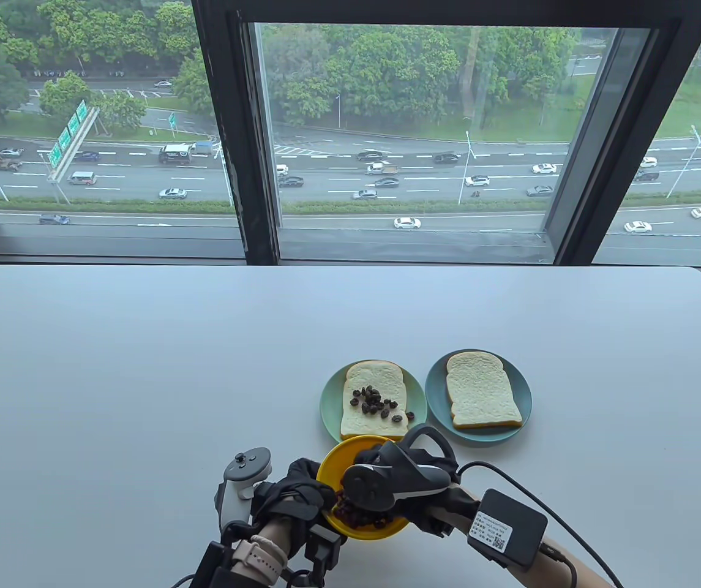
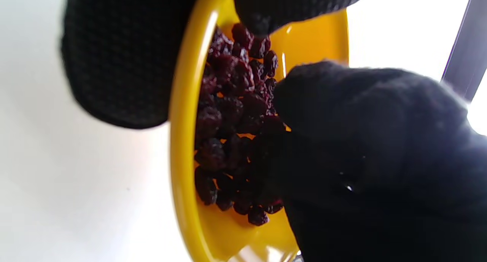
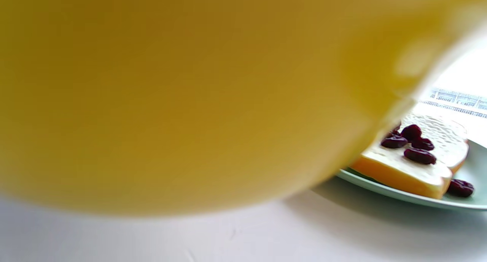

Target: Sprinkle cranberries onto toast

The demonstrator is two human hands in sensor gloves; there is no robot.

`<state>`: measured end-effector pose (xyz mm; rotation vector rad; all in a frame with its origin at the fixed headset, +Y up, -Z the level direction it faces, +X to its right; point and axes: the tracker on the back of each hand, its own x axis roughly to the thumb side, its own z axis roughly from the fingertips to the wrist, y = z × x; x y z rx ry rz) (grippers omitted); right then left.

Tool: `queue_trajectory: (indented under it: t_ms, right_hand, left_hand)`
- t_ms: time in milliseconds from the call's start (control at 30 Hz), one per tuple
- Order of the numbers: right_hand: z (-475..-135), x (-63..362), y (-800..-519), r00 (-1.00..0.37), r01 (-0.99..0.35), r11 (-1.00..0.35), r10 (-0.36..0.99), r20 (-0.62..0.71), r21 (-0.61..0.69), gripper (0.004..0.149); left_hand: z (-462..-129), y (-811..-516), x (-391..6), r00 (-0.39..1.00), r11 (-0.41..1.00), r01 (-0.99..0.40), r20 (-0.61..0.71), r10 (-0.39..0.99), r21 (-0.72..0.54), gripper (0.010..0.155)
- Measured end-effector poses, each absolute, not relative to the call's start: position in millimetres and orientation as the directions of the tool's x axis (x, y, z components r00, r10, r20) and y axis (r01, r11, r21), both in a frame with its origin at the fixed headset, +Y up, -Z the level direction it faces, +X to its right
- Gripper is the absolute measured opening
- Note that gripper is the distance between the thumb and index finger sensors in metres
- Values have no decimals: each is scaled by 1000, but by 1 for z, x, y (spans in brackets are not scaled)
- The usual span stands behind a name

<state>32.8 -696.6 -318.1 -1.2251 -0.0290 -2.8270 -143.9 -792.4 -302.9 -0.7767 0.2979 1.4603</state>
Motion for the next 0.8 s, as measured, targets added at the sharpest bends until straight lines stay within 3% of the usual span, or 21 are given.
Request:
queue_trajectory:
  t_ms: [100, 200, 333, 533, 800]
  right_hand:
    - [-324, 40, -680, -700, 23, -999, 6, 714, 30, 38]
    - [-338, 44, -665, -737, -1, -1000, 19, 676, 28, 38]
    - [-382, 40, -659, -814, 22, -1000, -27, 581, -16, 38]
    - [-466, 22, -695, -906, 76, -997, -68, 418, 4, 38]
    - [-513, 13, -733, -936, 183, -983, -168, 309, 19, 40]
  left_hand:
    - [-303, -793, -145, 195, -8, -949, -609, 769, -314, 55]
    - [-303, -794, -143, 189, -28, -945, -614, 766, -326, 55]
    - [-303, -795, -140, 182, -48, -940, -616, 766, -338, 55]
    - [-301, -796, -137, 219, -39, -924, -609, 762, -381, 56]
    - [-300, -798, -134, 233, -60, -908, -619, 750, -414, 56]
